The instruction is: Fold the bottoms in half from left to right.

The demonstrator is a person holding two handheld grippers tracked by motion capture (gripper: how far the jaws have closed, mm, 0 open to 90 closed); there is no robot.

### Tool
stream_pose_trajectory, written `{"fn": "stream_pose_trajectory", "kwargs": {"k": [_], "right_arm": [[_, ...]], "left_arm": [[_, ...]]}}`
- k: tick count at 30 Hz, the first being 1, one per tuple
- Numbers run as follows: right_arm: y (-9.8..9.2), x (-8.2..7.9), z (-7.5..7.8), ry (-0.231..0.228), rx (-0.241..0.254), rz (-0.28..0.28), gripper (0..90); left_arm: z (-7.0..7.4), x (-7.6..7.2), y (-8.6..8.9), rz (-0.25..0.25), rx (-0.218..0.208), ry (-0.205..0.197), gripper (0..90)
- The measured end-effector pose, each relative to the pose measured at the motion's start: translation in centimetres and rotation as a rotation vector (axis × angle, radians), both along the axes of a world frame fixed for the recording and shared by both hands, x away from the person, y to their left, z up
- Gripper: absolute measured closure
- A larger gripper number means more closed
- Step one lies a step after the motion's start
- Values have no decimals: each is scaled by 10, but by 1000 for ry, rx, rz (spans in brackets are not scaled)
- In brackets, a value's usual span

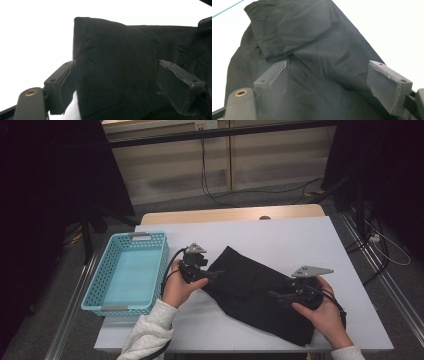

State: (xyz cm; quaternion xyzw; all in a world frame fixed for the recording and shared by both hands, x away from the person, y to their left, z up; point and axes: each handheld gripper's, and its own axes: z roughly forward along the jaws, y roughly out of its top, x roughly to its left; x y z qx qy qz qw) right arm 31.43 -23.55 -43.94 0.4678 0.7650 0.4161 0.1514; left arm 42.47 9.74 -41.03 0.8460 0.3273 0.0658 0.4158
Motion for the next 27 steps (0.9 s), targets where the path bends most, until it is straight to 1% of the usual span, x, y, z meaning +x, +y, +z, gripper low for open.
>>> {"fn": "stream_pose_trajectory", "kwargs": {"k": [1, 2, 4, 6, 9, 10, 11, 12, 13, 15, 16, 17, 18, 19, 22, 25, 27], "right_arm": [[0, 0, 0, 0, 0, 0, 179], [1, 4, 4, -5, 5, 1, 179], [2, 9, 9, -18, 3, -2, 179], [3, 14, 12, -24, 7, -3, 179], [5, 21, 15, -27, 26, -8, 179], [6, 23, 15, -27, 30, -7, 179], [8, 24, 14, -22, 23, -1, 180], [9, 25, 13, -21, 20, -1, 189], [10, 26, 12, -15, 17, -4, 194], [11, 29, 9, -5, 11, -2, 194], [11, 30, 9, -1, 5, -4, 197], [11, 31, 8, 0, 1, -5, 203], [11, 33, 8, 1, 3, -10, 207], [11, 34, 8, 1, 7, -15, 210], [14, 36, 8, -4, 7, -23, 215], [17, 40, 9, -12, 11, -29, 226], [20, 43, 9, -20, 11, -26, 248]], "left_arm": [[0, 0, 0, 0, 0, 0, 172], [1, 0, 3, 4, -7, -3, 170], [1, 1, 6, 16, -3, -5, 165], [0, 1, 9, 16, 0, -2, 160], [-2, 1, 13, 23, 19, -18, 155], [-3, 1, 15, 29, 20, -19, 149], [-3, 1, 15, 32, 23, -24, 143], [-4, 0, 16, 34, 28, -20, 143], [-5, 0, 18, 36, 34, -31, 143], [-6, -1, 19, 39, 41, -22, 143], [-7, -1, 20, 40, 39, -28, 143], [-7, -1, 22, 37, 47, -28, 143], [-8, -2, 23, 47, 36, -22, 143], [-8, -2, 25, 47, 42, -27, 142], [-8, -5, 29, 53, 44, -30, 142], [-7, -8, 32, 56, 44, -34, 141], [-7, -9, 33, 59, 40, -32, 141]]}}
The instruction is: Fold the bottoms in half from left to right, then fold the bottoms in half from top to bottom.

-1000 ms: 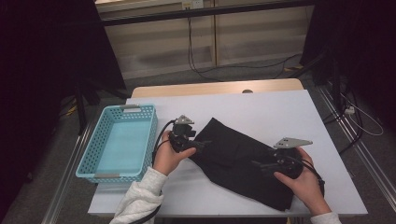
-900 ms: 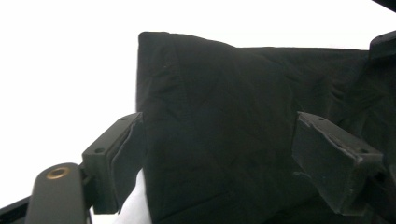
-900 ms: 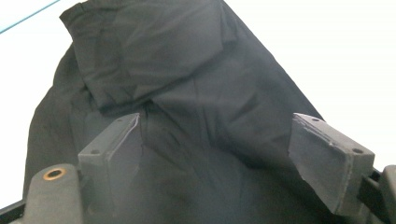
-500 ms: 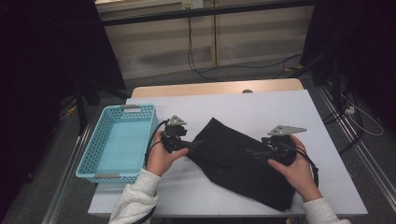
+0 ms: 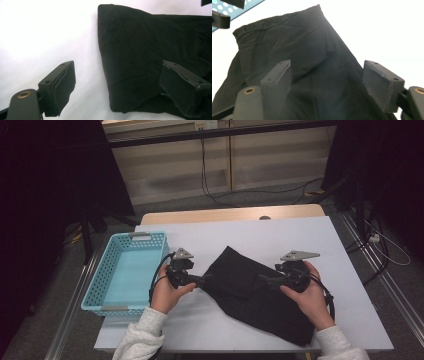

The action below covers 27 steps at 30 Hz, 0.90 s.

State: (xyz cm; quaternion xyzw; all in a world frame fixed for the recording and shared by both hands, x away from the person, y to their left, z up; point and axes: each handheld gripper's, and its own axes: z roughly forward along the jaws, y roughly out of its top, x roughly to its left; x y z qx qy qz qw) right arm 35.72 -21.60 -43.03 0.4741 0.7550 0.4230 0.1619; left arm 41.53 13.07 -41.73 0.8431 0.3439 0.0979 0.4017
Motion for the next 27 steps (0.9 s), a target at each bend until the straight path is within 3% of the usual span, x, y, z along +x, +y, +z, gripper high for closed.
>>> {"fn": "stream_pose_trajectory", "kwargs": {"k": [15, 27], "right_arm": [[27, 28, -8, 27, -37, 71, 240], [31, 39, -7, 23, -31, 64, 247]], "left_arm": [[1, -8, 6, 3, -30, 11, 126], [-5, -10, 4, 6, -32, 8, 119]]}}
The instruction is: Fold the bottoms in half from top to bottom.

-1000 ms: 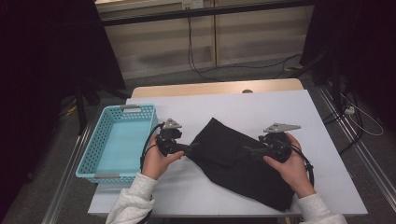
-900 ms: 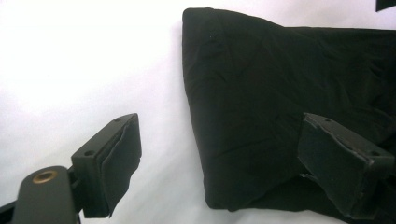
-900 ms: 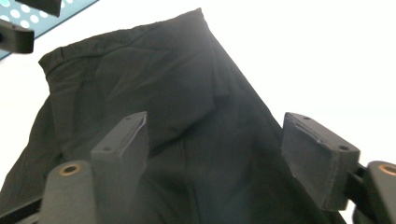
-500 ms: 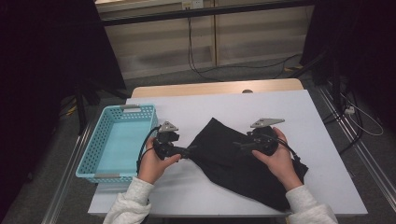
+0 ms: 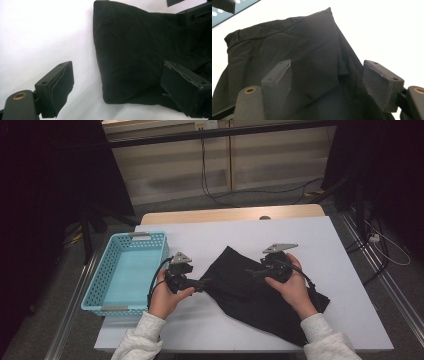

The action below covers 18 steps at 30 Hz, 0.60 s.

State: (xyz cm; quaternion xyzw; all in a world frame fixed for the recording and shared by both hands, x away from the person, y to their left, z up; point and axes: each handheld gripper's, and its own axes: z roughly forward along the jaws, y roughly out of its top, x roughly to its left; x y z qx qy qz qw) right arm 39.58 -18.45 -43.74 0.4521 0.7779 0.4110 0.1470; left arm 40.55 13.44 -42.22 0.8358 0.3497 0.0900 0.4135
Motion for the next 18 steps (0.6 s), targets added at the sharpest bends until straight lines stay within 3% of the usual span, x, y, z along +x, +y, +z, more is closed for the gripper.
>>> {"fn": "stream_pose_trajectory", "kwargs": {"k": [8, 10, 18], "right_arm": [[5, 6, -6, -1, -38, 14, 333], [5, 8, -7, 3, -28, 9, 344], [8, 13, -17, 11, -88, 29, 462]], "left_arm": [[-3, 0, 3, 0, 19, -3, 118], [-3, -1, 3, 11, 12, 2, 118], [-4, -2, 6, 16, 19, 0, 119]]}}
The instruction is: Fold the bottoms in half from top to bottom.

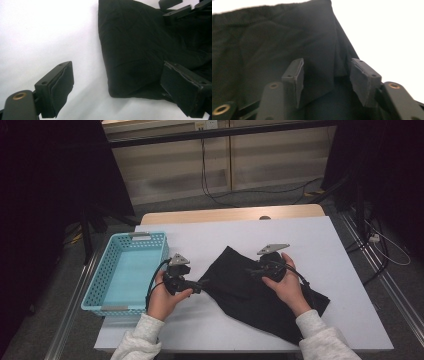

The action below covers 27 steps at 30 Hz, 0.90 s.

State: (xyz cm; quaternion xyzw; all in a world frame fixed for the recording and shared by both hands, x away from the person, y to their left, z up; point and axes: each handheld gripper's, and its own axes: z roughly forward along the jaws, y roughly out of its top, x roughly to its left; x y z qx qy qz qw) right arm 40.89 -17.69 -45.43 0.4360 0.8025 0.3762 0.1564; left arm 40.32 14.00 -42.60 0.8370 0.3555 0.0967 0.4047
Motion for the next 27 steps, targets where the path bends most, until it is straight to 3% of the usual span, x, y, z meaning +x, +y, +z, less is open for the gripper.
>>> {"fn": "stream_pose_trajectory", "kwargs": {"k": [5, 12, 18, 27], "right_arm": [[2, 2, -8, 10, -33, 25, 504], [1, -1, -8, -2, -22, 45, 826], [-4, -3, -5, 17, 6, 47, 859], [-15, -10, 12, 27, 92, 23, 863]], "left_arm": [[-1, 0, 1, 2, -2, 2, 119], [-2, -1, 2, -3, 7, 0, 120], [0, -1, 0, -5, -1, -4, 120], [2, -2, 2, -3, -3, -14, 120]]}}
